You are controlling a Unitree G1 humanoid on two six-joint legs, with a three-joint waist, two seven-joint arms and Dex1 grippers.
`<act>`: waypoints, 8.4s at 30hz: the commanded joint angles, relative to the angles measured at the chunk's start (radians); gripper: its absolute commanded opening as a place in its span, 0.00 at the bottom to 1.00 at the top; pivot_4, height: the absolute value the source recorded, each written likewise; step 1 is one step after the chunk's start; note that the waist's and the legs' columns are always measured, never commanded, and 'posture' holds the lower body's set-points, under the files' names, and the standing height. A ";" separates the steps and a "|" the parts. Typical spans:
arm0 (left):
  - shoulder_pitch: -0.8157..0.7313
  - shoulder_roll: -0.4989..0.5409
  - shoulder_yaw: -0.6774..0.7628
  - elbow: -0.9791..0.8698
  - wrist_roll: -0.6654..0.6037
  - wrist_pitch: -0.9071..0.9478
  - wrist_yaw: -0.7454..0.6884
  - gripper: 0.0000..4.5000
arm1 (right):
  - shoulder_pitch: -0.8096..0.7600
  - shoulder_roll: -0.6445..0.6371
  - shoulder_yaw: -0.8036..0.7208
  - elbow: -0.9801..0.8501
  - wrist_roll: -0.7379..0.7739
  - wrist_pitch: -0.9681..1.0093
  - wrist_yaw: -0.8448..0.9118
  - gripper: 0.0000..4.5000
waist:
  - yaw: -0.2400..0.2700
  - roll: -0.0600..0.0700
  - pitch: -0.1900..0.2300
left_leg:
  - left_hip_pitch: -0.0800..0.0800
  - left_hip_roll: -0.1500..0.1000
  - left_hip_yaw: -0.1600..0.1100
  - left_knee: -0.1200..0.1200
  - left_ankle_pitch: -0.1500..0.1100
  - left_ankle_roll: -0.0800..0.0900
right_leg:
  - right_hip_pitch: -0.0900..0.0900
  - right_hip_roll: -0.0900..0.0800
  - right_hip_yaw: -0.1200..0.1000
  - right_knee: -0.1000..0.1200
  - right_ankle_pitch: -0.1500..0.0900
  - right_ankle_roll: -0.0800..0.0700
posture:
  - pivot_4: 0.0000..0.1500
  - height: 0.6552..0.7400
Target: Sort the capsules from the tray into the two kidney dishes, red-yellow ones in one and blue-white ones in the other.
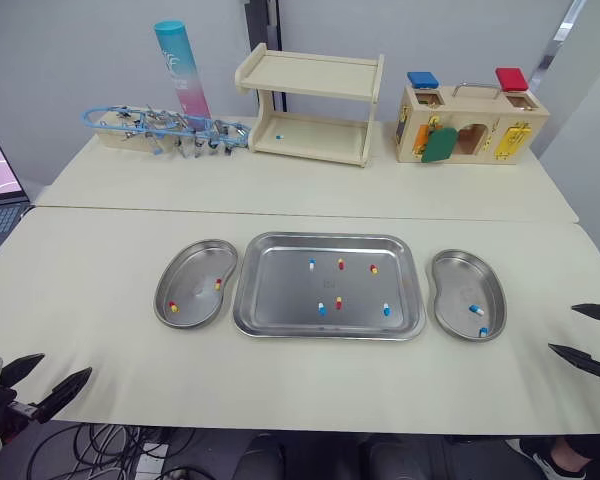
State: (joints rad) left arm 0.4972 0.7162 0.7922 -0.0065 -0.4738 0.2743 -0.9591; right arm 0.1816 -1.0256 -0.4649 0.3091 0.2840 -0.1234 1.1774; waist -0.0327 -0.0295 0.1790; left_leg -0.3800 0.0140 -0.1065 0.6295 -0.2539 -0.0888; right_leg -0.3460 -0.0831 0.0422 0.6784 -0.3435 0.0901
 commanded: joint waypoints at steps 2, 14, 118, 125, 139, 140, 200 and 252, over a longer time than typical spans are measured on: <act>0.015 0.002 0.001 -0.022 -0.019 -0.011 -0.027 0.99 | 0.015 -0.027 -0.024 -0.024 0.004 0.014 0.013 1.00 | 0.000 0.000 0.000 | 0.000 0.000 0.000 0.000 0.000 0.000 | 0.000 0.000 0.000 0.000 0.000 0.000 | 1.00 1.00; 0.019 0.016 -0.149 -0.228 -0.058 -0.003 -0.156 0.99 | 0.039 -0.024 -0.045 -0.036 0.012 0.011 0.019 1.00 | 0.000 0.000 0.000 | 0.000 0.000 0.000 0.000 0.000 0.000 | 0.001 0.000 0.000 -0.001 0.000 0.000 | 1.00 1.00; -0.100 -0.131 -0.608 -0.304 -0.109 -0.466 -0.279 1.00 | -0.819 0.571 0.975 -0.698 -0.174 1.008 -0.441 0.01 | -0.003 0.007 0.002 | -0.004 0.000 -0.004 0.000 0.000 0.000 | -0.007 0.001 -0.001 0.001 0.000 0.000 | 1.00 1.00; -0.181 -0.105 -0.682 -0.421 -0.111 -0.358 -0.231 1.00 | -0.628 0.298 0.698 -0.900 -0.048 0.925 -0.293 0.01 | 0.014 0.007 0.003 | -0.006 0.000 -0.004 0.000 0.000 0.000 | -0.006 0.001 -0.002 -0.001 0.000 0.000 | 1.00 1.00; -0.381 -0.097 -0.765 -0.578 -0.172 -0.122 -0.094 1.00 | -0.352 0.016 0.413 -0.664 -0.109 0.795 -0.288 0.01 | -0.001 0.007 0.003 | -0.005 0.000 -0.002 0.000 0.000 0.000 | -0.005 0.001 0.000 0.000 0.000 0.000 | 1.00 1.00; -0.391 -0.096 -0.765 -0.578 -0.175 -0.112 -0.091 1.00 | -0.348 0.012 0.421 -0.651 -0.113 0.800 -0.286 0.01 | -0.001 0.007 0.003 | -0.005 0.000 -0.002 0.000 0.000 0.000 | -0.005 0.001 0.000 0.000 0.000 0.000 | 1.00 1.00; -0.116 -0.208 -0.259 0.050 -0.090 -0.480 0.136 1.00 | 0.162 0.099 -0.124 -0.284 0.025 0.178 -0.044 0.99 | 0.001 0.008 0.005 | 0.000 0.000 -0.002 0.000 0.000 0.000 | 0.002 0.001 -0.001 -0.004 0.000 0.001 | 1.00 1.00; -0.037 -0.172 -0.533 -0.363 -0.066 -0.293 -0.055 1.00 | -0.246 0.053 0.185 -0.677 0.158 0.603 -0.205 0.99 | 0.000 0.010 0.005 | 0.000 0.000 -0.001 0.000 0.000 0.000 | 0.003 0.000 -0.001 -0.004 0.000 0.001 | 1.00 1.00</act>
State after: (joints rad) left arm 0.4532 0.5464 0.2512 -0.3402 -0.5395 -0.0069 -1.0249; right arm -0.0358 -0.9785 -0.3252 -0.2842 0.4142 0.4034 1.0123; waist -0.0329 -0.0195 0.1836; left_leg -0.3808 0.0140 -0.1083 0.6294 -0.2541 -0.0889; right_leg -0.3433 -0.0827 0.0408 0.6741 -0.3431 0.0910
